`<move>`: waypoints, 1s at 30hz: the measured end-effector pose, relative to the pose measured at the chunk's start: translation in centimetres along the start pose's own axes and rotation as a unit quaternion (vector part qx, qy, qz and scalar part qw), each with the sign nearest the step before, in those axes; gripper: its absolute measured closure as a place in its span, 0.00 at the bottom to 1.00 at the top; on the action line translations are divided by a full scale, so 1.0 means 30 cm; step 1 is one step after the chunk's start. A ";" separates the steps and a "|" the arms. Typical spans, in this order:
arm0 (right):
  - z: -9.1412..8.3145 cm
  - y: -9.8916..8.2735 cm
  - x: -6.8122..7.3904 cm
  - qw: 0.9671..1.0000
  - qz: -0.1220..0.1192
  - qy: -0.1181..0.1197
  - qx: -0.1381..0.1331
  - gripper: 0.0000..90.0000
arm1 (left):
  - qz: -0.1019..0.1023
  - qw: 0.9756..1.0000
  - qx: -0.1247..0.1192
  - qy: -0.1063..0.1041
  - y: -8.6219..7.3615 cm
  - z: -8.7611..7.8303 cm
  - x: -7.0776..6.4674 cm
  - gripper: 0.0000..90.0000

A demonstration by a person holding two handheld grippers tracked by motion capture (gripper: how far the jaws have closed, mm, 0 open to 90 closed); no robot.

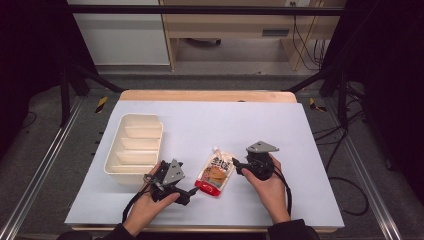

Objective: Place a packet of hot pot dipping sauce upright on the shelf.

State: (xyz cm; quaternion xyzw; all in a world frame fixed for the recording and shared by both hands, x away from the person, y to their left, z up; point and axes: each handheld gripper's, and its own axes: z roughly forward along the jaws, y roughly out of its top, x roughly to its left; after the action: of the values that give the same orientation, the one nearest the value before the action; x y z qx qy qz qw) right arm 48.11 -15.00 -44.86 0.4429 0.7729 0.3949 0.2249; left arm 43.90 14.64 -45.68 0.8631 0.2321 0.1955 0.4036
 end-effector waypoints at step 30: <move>0.072 0.028 0.014 0.999 -0.001 0.021 0.026 0.63 | -0.003 1.000 0.012 0.016 -0.003 0.009 -0.004 0.09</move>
State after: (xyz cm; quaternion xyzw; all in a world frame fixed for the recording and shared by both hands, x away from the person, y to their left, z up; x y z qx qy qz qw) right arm 49.83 -13.50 -45.46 0.4392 0.7881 0.3837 0.1970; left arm 43.93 14.47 -45.93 0.8639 0.2436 0.2047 0.3904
